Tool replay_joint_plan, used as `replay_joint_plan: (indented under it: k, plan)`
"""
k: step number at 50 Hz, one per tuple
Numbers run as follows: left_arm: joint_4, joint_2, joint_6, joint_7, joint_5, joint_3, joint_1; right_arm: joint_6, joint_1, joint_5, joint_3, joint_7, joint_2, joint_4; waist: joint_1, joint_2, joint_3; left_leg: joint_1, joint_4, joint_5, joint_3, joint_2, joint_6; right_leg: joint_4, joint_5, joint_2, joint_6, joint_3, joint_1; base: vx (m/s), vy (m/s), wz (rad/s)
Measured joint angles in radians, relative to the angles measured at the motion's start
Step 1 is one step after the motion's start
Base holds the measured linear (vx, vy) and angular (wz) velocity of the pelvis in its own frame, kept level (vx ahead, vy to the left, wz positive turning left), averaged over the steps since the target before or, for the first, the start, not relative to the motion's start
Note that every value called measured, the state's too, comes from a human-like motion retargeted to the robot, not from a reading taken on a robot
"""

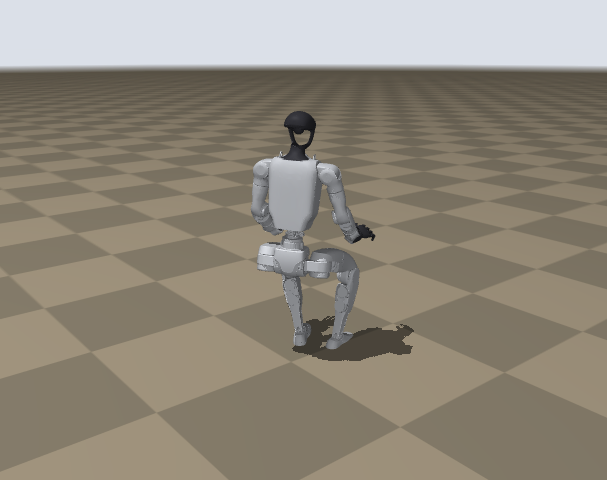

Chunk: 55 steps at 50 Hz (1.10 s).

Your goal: Upper body actions

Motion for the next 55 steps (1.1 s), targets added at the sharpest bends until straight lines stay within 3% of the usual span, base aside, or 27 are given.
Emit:
replay_joint_plan:
  k: [5,12,20,31,39,44,50,55]
  plan:
    - [0.004,-0.003,-0.006,-0.011,-0.007,0.005,-0.013,-0.053,0.085,-0.003,-0.099,-0.011,0.085,-0.072,-0.001,0.006,0.003,-0.003,-0.001,0.001,-0.001,-0.005,-0.001,0.002,-0.002,-0.005,0.000,-0.001,-0.003,0.00,0.00,0.00]
    - [0.003,-0.011,0.005,-0.010,0.012,0.027,-0.024,-0.225,0.146,-0.007,-0.164,-0.170,0.194,-0.186,-0.015,0.006,0.026,-0.002,0.000,0.000,-0.003,-0.004,0.000,0.000,0.003,-0.004,-0.001,-0.005,-0.003,-0.01,0.00,0.00]
    - [0.003,0.009,0.028,-0.028,0.013,0.024,-0.038,-0.403,0.071,-0.070,-0.159,-0.182,0.115,-0.365,-0.027,0.009,0.045,0.001,0.002,-0.002,-0.008,0.001,0.000,-0.003,0.008,0.002,0.002,-0.010,0.001,-0.02,0.01,-0.02]
    - [0.017,-0.002,0.018,-0.029,0.017,0.034,-0.029,-0.443,-0.353,0.141,-0.206,-0.168,-0.022,-0.632,-0.023,-0.014,0.026,0.003,0.004,0.000,-0.007,-0.003,-0.003,0.002,0.004,-0.003,-0.001,-0.008,0.000,0.00,0.00,0.00]
    - [0.040,0.010,0.010,-0.030,0.025,0.040,-0.059,-0.444,-0.753,0.108,-0.090,-0.180,0.003,-0.461,-0.022,-0.028,0.036,0.005,0.004,0.003,-0.005,-0.009,-0.004,0.007,0.001,-0.009,-0.002,-0.004,0.000,-0.02,-0.02,0.01]
    - [0.055,0.017,0.007,-0.030,0.027,0.040,-0.077,-0.416,-0.973,-0.024,0.041,-0.271,0.064,-0.124,-0.026,-0.032,0.045,0.011,0.003,0.005,-0.003,-0.015,-0.003,0.009,0.000,-0.016,-0.002,-0.002,0.006,0.00,0.00,0.00]
    - [0.084,0.011,-0.001,-0.035,0.042,0.038,-0.112,-0.404,-1.113,-0.196,0.107,-0.297,0.154,0.255,-0.014,-0.039,0.058,0.020,-0.002,0.008,0.001,-0.028,0.000,0.014,-0.004,-0.033,-0.002,-0.001,0.015,-0.04,-0.02,0.10]
    - [0.089,0.007,-0.005,-0.036,0.045,0.049,-0.125,-0.416,-1.109,-0.194,0.083,-0.318,0.190,0.283,-0.013,-0.045,0.070,0.025,-0.004,0.008,0.003,-0.031,0.002,0.015,-0.006,-0.040,-0.002,-0.002,0.020,0.00,0.00,0.00]
